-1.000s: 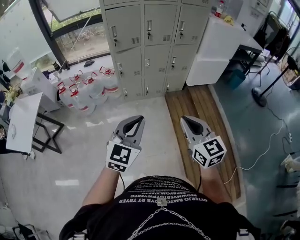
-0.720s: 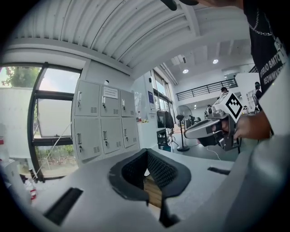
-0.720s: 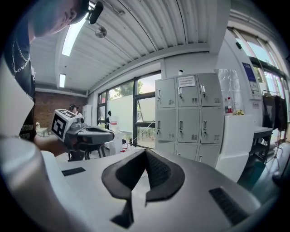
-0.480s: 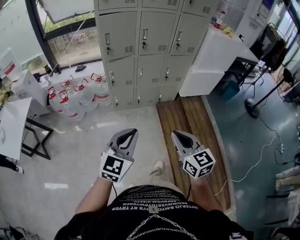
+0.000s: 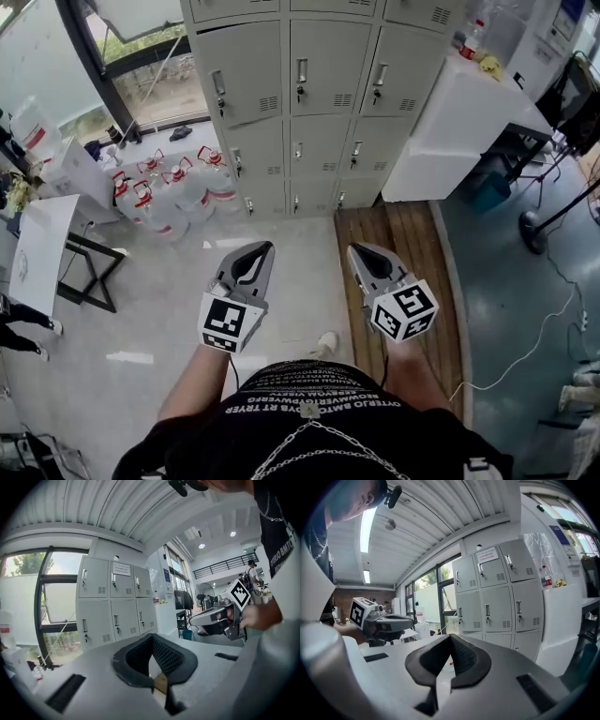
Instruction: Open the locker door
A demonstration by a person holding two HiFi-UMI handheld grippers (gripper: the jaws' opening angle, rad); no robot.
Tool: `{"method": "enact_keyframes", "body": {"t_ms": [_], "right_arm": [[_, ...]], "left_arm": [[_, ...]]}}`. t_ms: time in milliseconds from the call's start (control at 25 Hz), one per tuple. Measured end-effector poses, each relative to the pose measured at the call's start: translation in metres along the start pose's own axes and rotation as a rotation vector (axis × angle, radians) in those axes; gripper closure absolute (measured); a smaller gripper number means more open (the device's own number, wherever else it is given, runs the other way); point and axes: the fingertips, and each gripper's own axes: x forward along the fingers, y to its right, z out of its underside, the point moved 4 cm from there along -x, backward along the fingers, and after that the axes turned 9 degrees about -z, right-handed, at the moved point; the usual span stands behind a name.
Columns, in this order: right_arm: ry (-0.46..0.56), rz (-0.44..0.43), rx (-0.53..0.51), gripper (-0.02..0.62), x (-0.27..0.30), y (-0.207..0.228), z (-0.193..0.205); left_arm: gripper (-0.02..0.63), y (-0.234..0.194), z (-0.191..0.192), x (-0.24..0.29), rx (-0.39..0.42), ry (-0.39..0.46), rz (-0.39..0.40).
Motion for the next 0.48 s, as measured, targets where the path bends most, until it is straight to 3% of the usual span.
{"method": "enact_keyframes", "body": {"t_ms": [120, 480], "right_arm": [[-0.005, -0.008, 0.001, 0.598, -0.001, 0.033, -0.005], [-0.003, -0.044, -0.021, 0.6, -0.002, 0.109, -0.018]], "left_arm": [[0.607, 0.007, -0.005, 0.029, -0.015, -0.001, 0.003], [0.607, 0.022, -0.022, 0.094, 0.001, 0.005, -0.099]]}}
